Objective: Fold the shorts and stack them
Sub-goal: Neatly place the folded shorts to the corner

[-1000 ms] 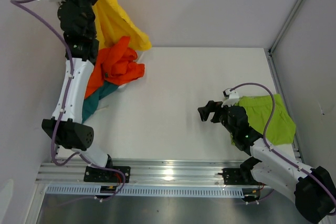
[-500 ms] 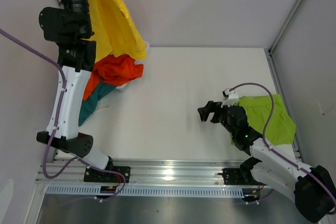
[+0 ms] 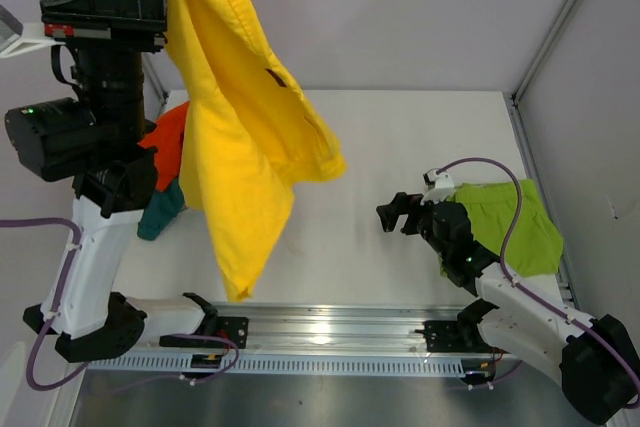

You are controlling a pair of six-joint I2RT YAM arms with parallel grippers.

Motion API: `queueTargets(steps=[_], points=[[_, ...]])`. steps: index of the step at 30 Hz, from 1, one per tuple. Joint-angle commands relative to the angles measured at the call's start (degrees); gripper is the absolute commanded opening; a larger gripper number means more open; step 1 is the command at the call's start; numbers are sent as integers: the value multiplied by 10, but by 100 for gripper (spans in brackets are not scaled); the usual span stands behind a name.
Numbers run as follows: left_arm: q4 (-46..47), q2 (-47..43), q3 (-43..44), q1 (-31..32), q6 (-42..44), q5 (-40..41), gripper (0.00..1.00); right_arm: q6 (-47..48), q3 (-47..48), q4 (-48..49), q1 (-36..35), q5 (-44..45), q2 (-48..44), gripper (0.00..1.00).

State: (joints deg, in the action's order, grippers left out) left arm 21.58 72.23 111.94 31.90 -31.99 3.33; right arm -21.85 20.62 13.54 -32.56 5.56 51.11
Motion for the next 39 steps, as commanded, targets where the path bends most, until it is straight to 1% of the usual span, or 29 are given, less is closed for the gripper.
queueTargets(steps=[1, 4, 7, 8, 9, 11, 12, 14, 15, 16, 17, 18, 19, 20, 21, 22, 23, 24, 25, 26, 27, 28, 29, 31, 32, 34, 35, 36, 39], points=[[7, 24, -42, 9, -8, -21, 0, 11, 9, 0, -3, 14, -5, 99], [15, 27, -101, 11, -22, -29, 0, 10, 7, -4, -3, 24, -10, 100], [34, 19, -200, 19, -33, -29, 0, 9, 5, -9, -3, 37, -22, 100], [42, 8, -249, 22, -33, -29, 0, 9, 4, -11, -3, 47, -32, 99], [51, 3, -302, 38, -26, -25, 0, 8, 0, -14, -3, 52, -37, 99], [83, -9, -375, 58, -5, -6, 0, 5, -3, -15, -3, 65, -57, 99], [87, -21, -418, 91, 27, 42, 0, 5, -6, -16, -3, 67, -63, 99], [105, -26, -470, 130, 64, 87, 0, 3, -9, -17, -3, 75, -70, 99], [105, -17, -487, 158, 85, 97, 0, 2, -9, -19, -3, 75, -73, 99], [101, -9, -494, 168, 91, 91, 0, 2, -9, -19, -2, 76, -72, 100], [91, 3, -493, 173, 96, 79, 0, 2, -9, -19, -2, 75, -72, 100], [42, 29, -475, 174, 112, 59, 31, 1, -8, -20, -2, 74, -69, 99], [3, 47, -459, 174, 136, 35, 56, 2, -8, -20, -3, 74, -68, 100], [-53, 62, -407, 174, 149, 59, 84, 1, -8, -20, -2, 73, -67, 99], [-181, 80, -345, 171, 155, 95, 99, 1, -8, -20, -2, 72, -67, 100], [-249, 116, -312, 164, 156, 158, 99, 1, -8, -20, -2, 71, -68, 99], [-298, 132, -252, 154, 156, 164, 99, 1, -8, -20, -2, 71, -68, 100], [-375, 145, -207, 125, 150, 162, 99, 2, -8, -19, -2, 71, -67, 99], [-408, 157, -185, 108, 142, 161, 99, 2, -8, -19, -2, 71, -66, 99], [-439, 182, -142, 92, 137, 146, 99, 2, -8, -19, -2, 70, -65, 99], [-468, 195, -127, 58, 133, 139, 99, 2, -8, -19, -2, 68, -65, 99], [-524, 211, -113, 42, 134, 135, 99, 1, -8, -19, -2, 67, -64, 99], [-550, 245, -77, 27, 141, 126, 99, 2, -8, -19, -2, 67, -64, 99], [-613, 280, -61, -7, 163, 127, 99, 2, -8, -19, -2, 67, -64, 99], [-631, 315, -41, -17, 164, 124, 99, 2, -8, -20, -2, 67, -65, 99], [-647, 348, -34, -46, 165, 100, 99, 1, -8, -19, -2, 66, -64, 100], [-652, 365, -31, -55, 165, 79, 99, 1, -8, -19, -2, 65, -64, 99], [-655, 401, -25, -74, 157, 39, 99, 1, -8, -19, -2, 64, -64, 99], [-653, 458, -22, -97, 148, -11, 98, 1, -8, -20, -2, 64, -64, 99]])
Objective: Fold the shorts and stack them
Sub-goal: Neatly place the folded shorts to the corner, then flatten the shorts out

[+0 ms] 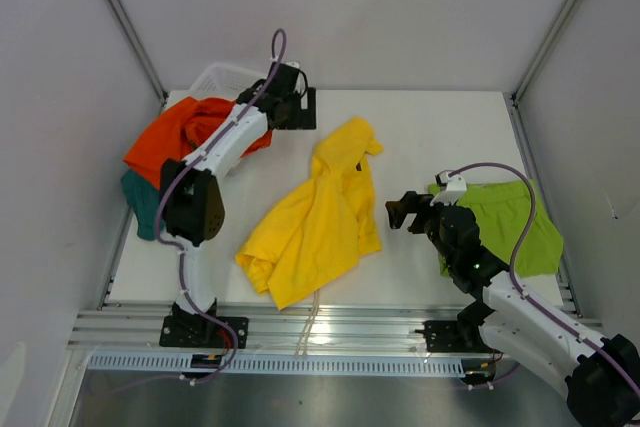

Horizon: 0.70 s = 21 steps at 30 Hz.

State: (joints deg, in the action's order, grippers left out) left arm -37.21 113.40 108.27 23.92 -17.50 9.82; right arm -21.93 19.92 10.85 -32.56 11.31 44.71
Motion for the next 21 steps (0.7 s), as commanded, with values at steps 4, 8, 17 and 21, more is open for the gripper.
queueTargets(steps=[4, 8, 17, 21], points=[[-45, 87, 5, -34, -3, -94, 98, 1, -3, 9, -2, 5, 0, 99], [-29, 118, -10, -90, -38, -136, 98, 0, -1, 11, -2, 2, 8, 99], [126, 58, -116, -233, -158, -130, 99, 2, -1, 14, -2, -1, 11, 99], [94, 94, -29, -232, -157, -151, 99, 3, 0, 13, -2, 1, 13, 99]])
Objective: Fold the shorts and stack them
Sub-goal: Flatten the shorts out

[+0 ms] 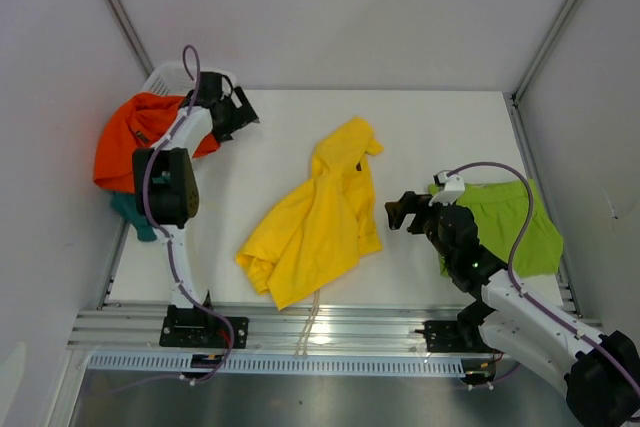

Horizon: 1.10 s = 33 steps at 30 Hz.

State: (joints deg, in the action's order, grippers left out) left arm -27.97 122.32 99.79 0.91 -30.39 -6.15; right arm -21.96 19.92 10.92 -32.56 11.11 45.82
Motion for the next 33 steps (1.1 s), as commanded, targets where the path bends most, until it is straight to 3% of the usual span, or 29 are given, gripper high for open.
queueTargets(steps=[1, 6, 11, 15, 18, 20, 23, 30, 33], points=[[-16, 12, 107, 9, -20, 4, 99, 4, 0, 14, -2, 3, 2, 99], [-66, -35, 107, 62, 14, 1, 99, 7, 6, 17, -2, -14, 22, 99], [-65, -146, -21, 98, 22, -45, 99, 12, 13, 11, -7, -33, 32, 100], [-97, -252, -94, 137, 44, 7, 99, 16, 24, 5, -25, -41, 46, 99], [-83, -355, -186, 182, 53, 44, 99, -13, 81, -62, -31, -35, 94, 98], [-85, -426, -252, 218, 53, 72, 99, -34, 119, -134, -38, -50, 123, 94], [-95, -516, -338, 262, 67, 86, 99, -76, 126, -186, -61, -85, 103, 74], [-165, -648, -426, 317, 98, 117, 99, -135, 122, -235, -152, -131, 46, 64], [-165, -669, -438, 317, 133, 134, 99, -175, 122, -238, -203, -88, 59, 63]])
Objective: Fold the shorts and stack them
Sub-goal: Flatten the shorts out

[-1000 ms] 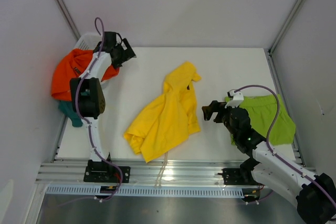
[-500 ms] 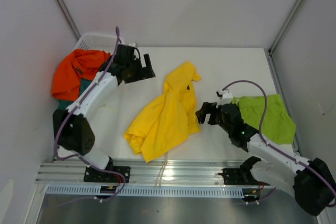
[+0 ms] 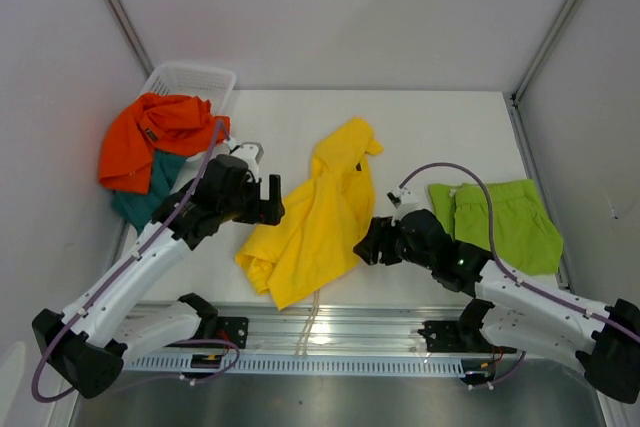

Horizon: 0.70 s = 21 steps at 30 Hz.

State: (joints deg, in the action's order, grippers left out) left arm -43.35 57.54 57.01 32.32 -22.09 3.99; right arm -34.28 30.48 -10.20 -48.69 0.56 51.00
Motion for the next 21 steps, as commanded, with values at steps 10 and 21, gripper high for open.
queueTargets(steps=[10, 21], points=[[28, -62, -59, 4, 75, 45, 99, -99, 49, 7, -65, 75, 192, 59], [48, -95, -76, 4, 78, 20, 99, -92, 101, 54, -68, 55, 278, 17]])
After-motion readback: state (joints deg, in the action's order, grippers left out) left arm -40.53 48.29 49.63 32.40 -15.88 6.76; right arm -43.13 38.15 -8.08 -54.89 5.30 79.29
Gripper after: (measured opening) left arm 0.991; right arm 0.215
